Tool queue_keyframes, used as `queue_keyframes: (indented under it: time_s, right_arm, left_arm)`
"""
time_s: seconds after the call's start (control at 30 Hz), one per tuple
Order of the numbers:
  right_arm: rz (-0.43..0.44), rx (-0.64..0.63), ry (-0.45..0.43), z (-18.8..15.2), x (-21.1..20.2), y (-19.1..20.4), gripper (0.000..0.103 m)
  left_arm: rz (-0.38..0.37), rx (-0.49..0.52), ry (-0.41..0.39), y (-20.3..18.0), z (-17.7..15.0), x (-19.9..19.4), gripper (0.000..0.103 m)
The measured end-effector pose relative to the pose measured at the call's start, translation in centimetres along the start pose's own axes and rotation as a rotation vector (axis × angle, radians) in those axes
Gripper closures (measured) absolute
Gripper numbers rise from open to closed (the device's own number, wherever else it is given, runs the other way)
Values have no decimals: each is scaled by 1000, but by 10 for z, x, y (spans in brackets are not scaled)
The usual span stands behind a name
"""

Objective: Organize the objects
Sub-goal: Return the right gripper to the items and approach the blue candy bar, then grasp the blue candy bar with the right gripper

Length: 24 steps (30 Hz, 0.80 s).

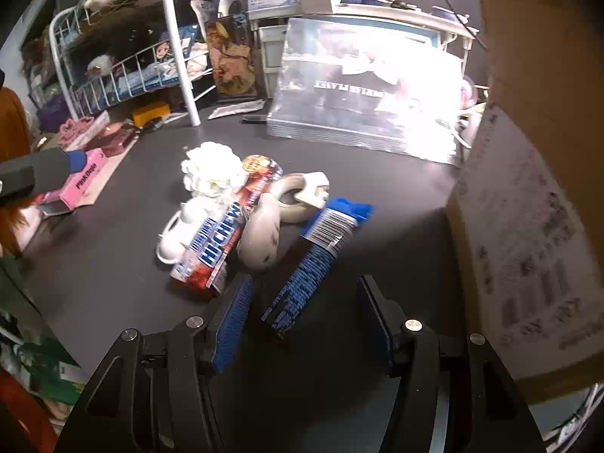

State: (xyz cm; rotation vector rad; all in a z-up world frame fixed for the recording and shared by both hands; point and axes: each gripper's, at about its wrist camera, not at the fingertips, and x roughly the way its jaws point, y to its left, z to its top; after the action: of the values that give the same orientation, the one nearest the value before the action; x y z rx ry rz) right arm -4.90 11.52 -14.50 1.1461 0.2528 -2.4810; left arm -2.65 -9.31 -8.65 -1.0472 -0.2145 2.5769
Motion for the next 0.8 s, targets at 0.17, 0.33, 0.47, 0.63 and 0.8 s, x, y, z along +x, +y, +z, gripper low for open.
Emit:
queue_keyframes:
  time_s: [0.17, 0.33, 0.47, 0.63, 0.8]
  right_arm:
    - [-17, -4, -7, -1, -2, -3, 50]
    - [-33, -14, -17, 4, 7, 4, 62]
    - [-39, -8, -19, 5, 6, 1, 86]
    - [-37, 1, -59, 2, -10, -3, 89]
    - [67, -25, -155, 11, -46, 9, 89]
  left_arm:
    - [-5, -2, -2, 0, 1, 0, 16]
    - [-2, -5, 1, 0, 2, 0, 16]
    - [2, -1, -1, -1, 3, -2, 16]
    - [-38, 13, -2, -10, 7, 0, 16]
    - [-95, 33, -11, -24, 16, 0, 16]
